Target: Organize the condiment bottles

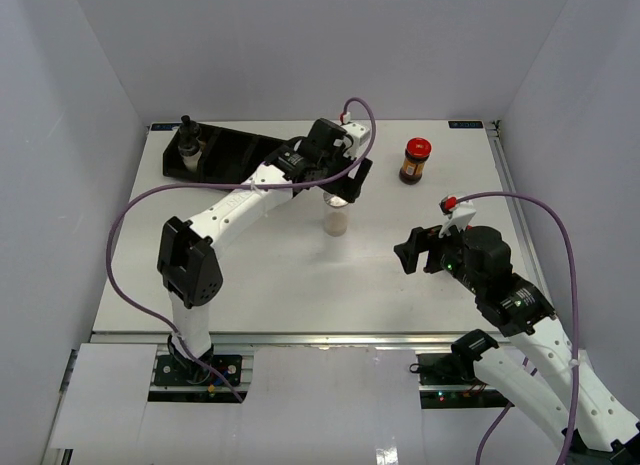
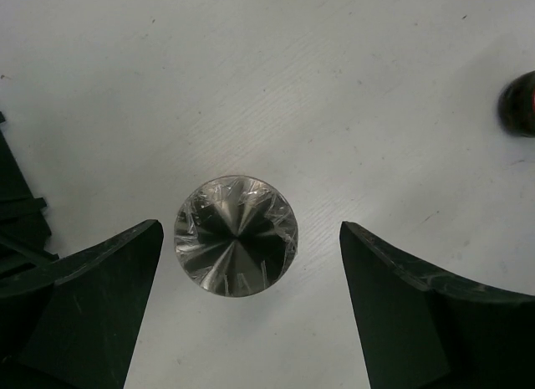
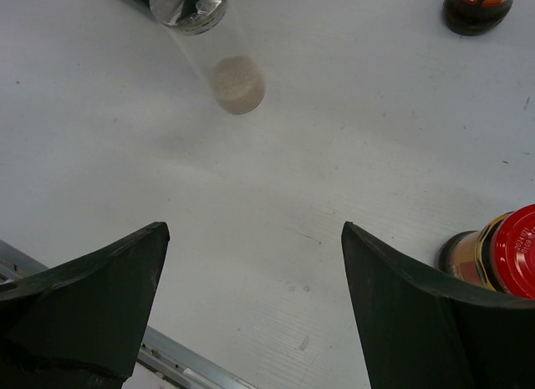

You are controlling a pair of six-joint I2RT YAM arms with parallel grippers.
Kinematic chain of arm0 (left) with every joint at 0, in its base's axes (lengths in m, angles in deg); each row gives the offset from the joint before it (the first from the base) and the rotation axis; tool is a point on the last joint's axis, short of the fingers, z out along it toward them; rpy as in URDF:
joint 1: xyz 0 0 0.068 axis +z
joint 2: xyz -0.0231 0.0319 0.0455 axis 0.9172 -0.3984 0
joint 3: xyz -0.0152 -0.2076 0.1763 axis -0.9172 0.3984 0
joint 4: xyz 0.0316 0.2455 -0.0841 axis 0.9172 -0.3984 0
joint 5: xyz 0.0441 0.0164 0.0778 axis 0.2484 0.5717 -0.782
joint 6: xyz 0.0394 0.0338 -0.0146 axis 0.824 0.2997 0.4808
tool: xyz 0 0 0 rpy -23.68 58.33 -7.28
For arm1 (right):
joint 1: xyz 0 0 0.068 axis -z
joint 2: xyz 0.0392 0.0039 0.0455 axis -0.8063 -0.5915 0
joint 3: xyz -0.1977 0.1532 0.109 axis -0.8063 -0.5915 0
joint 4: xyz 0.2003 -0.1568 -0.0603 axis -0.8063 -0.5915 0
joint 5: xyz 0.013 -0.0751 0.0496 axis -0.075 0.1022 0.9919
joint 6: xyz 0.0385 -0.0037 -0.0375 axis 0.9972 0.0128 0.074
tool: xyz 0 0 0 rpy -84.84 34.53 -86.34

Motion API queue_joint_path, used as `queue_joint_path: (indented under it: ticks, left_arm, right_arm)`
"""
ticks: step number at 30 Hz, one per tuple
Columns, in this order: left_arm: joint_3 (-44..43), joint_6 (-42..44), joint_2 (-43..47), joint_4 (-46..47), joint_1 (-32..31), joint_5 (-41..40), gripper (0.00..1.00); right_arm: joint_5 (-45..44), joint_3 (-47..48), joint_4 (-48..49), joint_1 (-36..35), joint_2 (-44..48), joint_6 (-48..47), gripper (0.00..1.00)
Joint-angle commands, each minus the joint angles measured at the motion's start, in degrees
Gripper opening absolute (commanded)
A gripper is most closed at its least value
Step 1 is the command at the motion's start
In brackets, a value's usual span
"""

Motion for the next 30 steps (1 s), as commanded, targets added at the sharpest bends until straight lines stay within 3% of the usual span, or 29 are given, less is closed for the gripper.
queue_joint_path:
  ticks: [1,10,30]
  left_arm:
    - [-4.38,1.76,-2.04,-2.57,-2.89,-7.74,0.98]
    - [-5.23,-0.38,-4.77,-5.58,-3.46,-13.74,0.98]
    - [-3.97,-1.42,-8.25,-6.31,-3.46,-11.07,0.98]
  right_arm:
    - [-1.27,2.42,-0.51,-0.07,0.86,-1.05,0.90]
    - [-1.17,2.06,0.00,-0.05,1.03,-1.15,0.90]
    - [-1.09,2.58,0.19,-0.05,0.66,-1.56,0.90]
